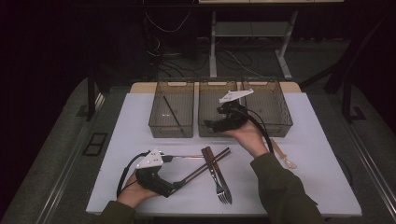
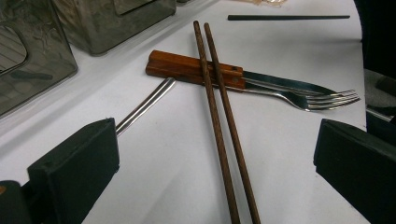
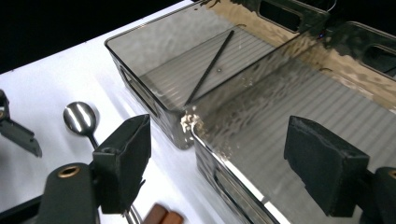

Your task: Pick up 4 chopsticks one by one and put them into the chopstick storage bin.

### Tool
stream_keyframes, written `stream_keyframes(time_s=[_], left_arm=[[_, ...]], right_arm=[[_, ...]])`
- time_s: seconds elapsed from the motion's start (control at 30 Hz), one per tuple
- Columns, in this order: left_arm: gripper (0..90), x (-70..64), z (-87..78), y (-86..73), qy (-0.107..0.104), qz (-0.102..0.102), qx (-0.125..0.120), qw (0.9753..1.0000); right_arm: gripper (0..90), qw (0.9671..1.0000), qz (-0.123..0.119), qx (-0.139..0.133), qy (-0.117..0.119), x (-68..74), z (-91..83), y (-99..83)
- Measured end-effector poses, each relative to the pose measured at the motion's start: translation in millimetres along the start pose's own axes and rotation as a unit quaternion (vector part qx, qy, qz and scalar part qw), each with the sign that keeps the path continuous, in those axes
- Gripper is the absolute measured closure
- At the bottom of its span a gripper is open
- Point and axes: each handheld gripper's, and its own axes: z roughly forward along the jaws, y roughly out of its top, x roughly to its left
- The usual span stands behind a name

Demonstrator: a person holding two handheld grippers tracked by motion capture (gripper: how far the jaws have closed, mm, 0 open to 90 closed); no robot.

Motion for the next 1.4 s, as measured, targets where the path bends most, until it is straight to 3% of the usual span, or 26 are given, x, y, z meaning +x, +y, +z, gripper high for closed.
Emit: stream_keyframes(time_s=[0.33,0.67,1.1,1.4], left_arm=[[0.0,0.4,0.6,-0.5,0.001,0.006,0.005,1.0000],[0.0,1.2,0.3,-1.1,0.003,0.005,0.006,1.0000],[0.0,1.6,0.3,-1.1,0.000,0.015,0.011,0.9998],[0.0,0.7,1.4,-1.5,0.001,0.011,0.014,0.9998]], right_arm=[[22.6,1.0000,0.001,0.000,0.004,-12.5,-35.5,-30.0],[22.1,1.0000,0.000,0.000,0.001,-19.5,-57.1,-54.6],[22.2,0.9999,0.008,0.008,0.003,-24.1,-87.4,-97.3],[23.1,0.9999,0.011,0.012,-0.002,-25.3,-109.3,-130.2]])
